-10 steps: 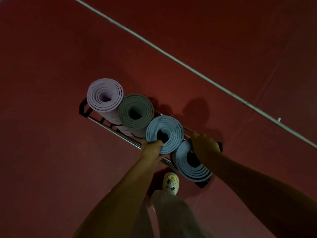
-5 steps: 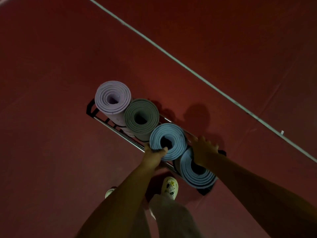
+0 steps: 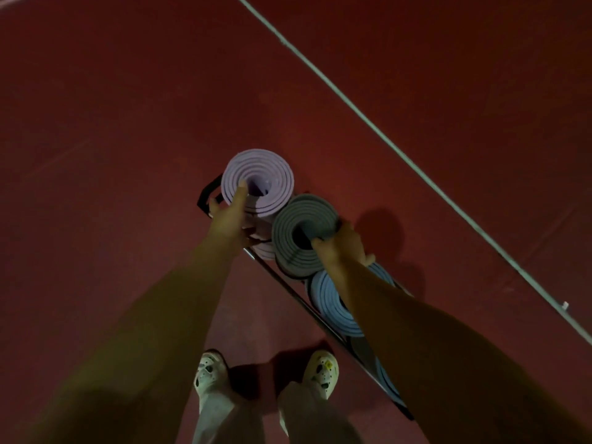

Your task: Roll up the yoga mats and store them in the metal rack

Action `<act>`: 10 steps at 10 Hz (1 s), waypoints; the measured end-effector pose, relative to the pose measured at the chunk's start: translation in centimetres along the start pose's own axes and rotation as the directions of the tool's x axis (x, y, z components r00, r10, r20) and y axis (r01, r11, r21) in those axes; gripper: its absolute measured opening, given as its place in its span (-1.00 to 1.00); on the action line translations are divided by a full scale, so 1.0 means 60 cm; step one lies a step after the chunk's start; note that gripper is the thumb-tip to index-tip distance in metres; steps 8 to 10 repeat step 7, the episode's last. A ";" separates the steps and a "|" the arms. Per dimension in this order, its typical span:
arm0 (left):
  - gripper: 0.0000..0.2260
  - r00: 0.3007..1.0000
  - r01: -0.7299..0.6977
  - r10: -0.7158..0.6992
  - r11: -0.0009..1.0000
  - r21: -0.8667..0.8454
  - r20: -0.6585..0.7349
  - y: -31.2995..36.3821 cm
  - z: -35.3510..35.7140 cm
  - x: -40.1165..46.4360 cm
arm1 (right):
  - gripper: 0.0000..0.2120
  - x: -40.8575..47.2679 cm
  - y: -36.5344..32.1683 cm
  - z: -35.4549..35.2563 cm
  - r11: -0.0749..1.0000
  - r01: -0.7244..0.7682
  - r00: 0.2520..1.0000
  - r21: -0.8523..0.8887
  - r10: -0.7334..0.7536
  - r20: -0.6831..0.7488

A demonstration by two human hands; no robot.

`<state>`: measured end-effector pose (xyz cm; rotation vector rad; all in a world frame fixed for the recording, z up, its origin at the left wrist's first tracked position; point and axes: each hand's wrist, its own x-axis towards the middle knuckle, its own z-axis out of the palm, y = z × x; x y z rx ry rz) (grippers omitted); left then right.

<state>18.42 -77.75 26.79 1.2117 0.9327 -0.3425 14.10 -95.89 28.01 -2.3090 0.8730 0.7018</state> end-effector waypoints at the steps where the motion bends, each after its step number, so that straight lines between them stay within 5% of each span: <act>1: -0.44 1.000 -0.001 0.001 1.000 -0.019 -0.016 0.000 0.008 0.020 | -0.49 -0.004 0.008 0.017 0.996 0.082 0.992 -0.047 -0.086 -0.091; 2: -0.55 0.999 -0.036 0.035 0.999 0.037 0.040 0.004 -0.008 0.037 | -0.56 -0.014 0.027 0.028 0.970 0.207 0.962 -0.128 -0.226 -0.152; 4: -0.52 0.989 -0.070 0.048 0.985 0.156 0.142 0.012 -0.035 0.041 | -0.42 -0.007 0.007 0.028 0.927 0.236 0.968 -0.292 -0.251 -0.015; 6: -0.50 0.997 -0.068 0.057 0.965 0.255 0.048 0.014 -0.022 0.022 | -0.26 -0.010 0.007 0.015 0.921 0.194 0.980 -0.337 -0.199 0.019; 7: -0.46 0.995 -0.091 0.096 0.951 0.295 -0.004 0.008 -0.036 0.001 | -0.31 -0.037 0.009 0.010 0.872 0.340 0.912 -0.352 -0.397 -0.101; 10: -0.46 0.995 -0.091 0.096 0.951 0.295 -0.004 0.008 -0.036 0.001 | -0.31 -0.037 0.009 0.010 0.872 0.340 0.912 -0.352 -0.397 -0.101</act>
